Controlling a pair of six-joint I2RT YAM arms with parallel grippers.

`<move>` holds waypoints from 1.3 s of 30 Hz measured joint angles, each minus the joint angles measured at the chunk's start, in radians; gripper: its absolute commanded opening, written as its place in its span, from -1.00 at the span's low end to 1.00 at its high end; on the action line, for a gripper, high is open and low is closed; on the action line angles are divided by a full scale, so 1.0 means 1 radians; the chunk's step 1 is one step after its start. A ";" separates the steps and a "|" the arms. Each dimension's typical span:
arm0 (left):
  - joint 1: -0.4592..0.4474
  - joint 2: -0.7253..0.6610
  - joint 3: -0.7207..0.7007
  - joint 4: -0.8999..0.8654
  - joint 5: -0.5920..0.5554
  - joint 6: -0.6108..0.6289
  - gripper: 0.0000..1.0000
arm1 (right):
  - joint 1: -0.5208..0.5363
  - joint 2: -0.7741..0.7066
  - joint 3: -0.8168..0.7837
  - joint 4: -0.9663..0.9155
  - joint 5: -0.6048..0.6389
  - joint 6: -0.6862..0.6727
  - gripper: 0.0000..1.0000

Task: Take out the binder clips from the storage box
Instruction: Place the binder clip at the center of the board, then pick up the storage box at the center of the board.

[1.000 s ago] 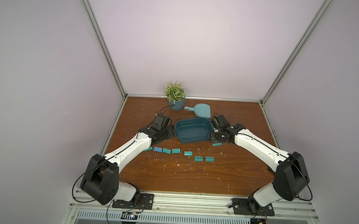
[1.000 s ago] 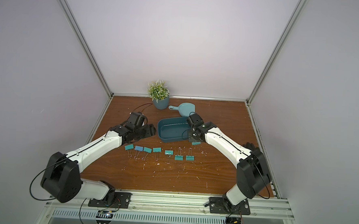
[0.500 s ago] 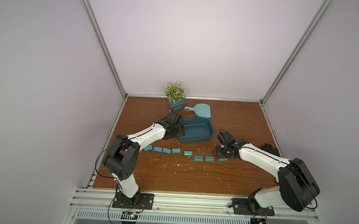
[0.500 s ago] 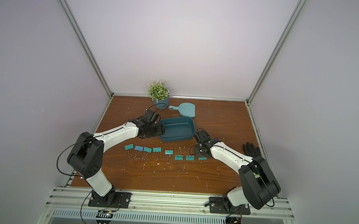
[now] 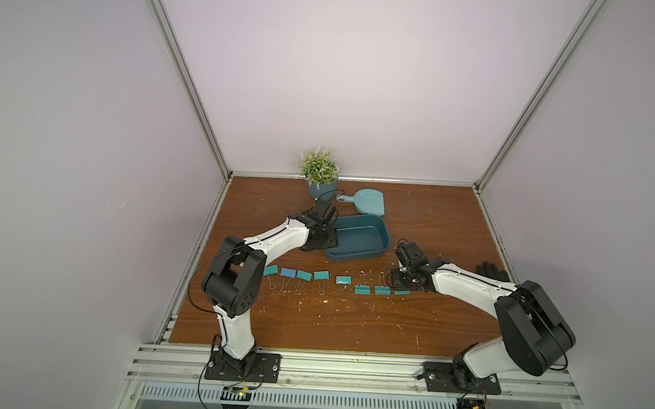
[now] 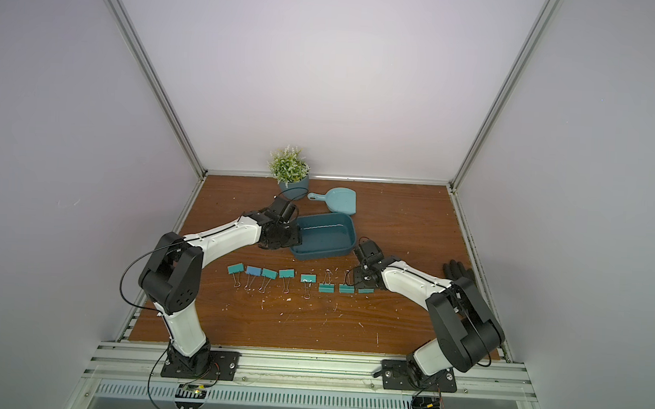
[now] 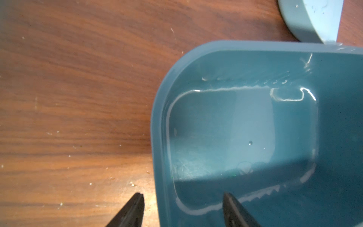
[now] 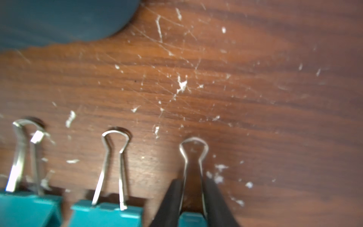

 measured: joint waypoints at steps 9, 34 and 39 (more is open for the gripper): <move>0.000 0.110 0.084 -0.039 -0.047 0.040 -0.44 | 0.000 -0.132 0.030 -0.070 0.008 0.006 0.05; -0.094 -0.433 -0.519 0.638 -0.296 0.120 -0.99 | 0.000 -0.420 0.049 -0.108 0.088 0.052 0.22; -0.098 -0.460 -0.582 0.744 -0.341 0.147 -0.99 | 0.000 -0.421 0.048 -0.108 0.102 0.061 0.72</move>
